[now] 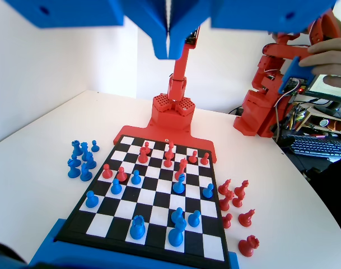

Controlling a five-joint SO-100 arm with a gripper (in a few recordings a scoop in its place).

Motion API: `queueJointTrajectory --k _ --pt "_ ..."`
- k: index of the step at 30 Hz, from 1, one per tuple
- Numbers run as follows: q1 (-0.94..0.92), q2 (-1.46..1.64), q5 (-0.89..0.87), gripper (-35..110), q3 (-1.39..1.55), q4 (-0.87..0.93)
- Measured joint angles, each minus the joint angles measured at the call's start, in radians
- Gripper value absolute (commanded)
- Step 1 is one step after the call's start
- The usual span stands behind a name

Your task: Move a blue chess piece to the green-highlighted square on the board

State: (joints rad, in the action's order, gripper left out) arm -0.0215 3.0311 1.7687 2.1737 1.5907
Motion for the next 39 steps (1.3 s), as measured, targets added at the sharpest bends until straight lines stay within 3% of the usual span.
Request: queueJointTrajectory --k 16,23,39 --pt "0.049 -0.089 0.092 1 -0.089 0.041" --pt "0.067 -0.272 0.322 1 -0.259 0.187" --pt "0.060 -0.767 0.861 1 -0.399 0.184"
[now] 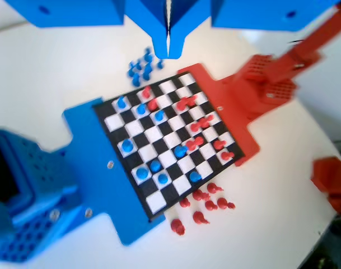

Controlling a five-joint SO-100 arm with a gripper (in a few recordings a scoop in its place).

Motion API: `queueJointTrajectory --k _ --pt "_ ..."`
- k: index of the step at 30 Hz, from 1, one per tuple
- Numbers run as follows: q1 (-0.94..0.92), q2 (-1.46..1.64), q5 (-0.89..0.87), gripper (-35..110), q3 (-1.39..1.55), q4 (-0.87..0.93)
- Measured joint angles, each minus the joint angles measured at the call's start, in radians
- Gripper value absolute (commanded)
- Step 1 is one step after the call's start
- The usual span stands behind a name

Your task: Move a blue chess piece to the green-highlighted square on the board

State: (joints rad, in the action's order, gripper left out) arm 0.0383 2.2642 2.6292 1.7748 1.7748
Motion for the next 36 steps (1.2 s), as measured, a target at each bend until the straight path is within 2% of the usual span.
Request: queueJointTrajectory --k 14,36 --pt "0.061 -0.133 0.204 6 0.186 -0.043" --pt "0.051 -0.137 0.284 12 0.723 -0.591"
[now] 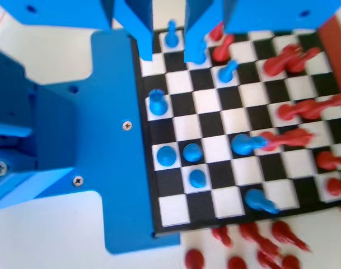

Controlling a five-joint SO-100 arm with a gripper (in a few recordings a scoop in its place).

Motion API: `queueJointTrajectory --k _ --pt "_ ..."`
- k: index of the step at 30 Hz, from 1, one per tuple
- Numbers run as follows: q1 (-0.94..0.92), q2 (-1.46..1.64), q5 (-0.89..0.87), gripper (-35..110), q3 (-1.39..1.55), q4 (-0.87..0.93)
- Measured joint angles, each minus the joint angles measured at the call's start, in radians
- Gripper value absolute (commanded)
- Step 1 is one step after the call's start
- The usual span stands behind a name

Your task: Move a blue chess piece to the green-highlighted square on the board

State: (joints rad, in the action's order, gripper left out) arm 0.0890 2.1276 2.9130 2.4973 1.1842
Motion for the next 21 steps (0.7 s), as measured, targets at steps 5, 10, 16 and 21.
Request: queueJointTrajectory --k 5,10,16,21 --pt "-0.018 0.018 0.000 13 0.071 -0.080" --pt "-0.017 0.021 0.000 15 0.143 -0.161" --pt "-0.026 0.020 0.000 15 0.230 -0.295" --pt "-0.020 0.020 0.000 15 0.252 -0.336"
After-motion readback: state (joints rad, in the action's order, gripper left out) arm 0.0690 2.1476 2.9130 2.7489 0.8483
